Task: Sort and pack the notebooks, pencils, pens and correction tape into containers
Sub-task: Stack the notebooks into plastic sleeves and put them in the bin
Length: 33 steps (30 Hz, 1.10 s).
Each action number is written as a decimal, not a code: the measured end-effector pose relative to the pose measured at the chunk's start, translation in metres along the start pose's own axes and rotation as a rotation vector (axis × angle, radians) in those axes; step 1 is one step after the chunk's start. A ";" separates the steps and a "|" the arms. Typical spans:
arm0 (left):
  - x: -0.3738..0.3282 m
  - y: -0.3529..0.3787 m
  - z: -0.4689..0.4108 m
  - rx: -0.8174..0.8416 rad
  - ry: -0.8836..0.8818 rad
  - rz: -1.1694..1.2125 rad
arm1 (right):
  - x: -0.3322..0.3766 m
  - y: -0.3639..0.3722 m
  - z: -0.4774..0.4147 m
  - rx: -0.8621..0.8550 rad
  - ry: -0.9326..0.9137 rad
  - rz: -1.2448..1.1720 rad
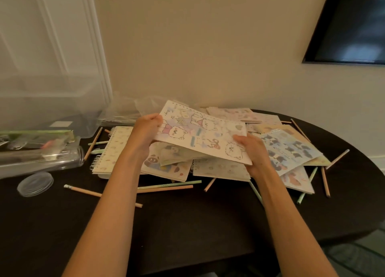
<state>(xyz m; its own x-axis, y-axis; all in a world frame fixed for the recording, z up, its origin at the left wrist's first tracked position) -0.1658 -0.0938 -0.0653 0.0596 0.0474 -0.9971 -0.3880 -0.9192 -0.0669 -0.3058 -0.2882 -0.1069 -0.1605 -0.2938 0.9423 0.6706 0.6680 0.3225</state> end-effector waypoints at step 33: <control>0.022 0.036 -0.011 -0.054 0.711 -1.209 | -0.009 0.024 0.005 -0.249 -0.057 0.020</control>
<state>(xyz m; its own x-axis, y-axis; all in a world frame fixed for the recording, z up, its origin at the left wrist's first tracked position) -0.1685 -0.1301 -0.0890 0.7796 0.6194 -0.0921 0.2717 -0.4671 -0.8414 -0.2918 -0.2657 -0.1067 -0.1812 -0.2384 0.9541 0.8306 0.4824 0.2782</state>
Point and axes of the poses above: each hand's wrist, its own z-axis away from the middle knuckle, its own y-axis out of the palm, x = y × z, the point moved 5 cm from there along -z, towards the middle knuckle, and after that the axes turned 2 degrees about -z, right-handed, at the moved point
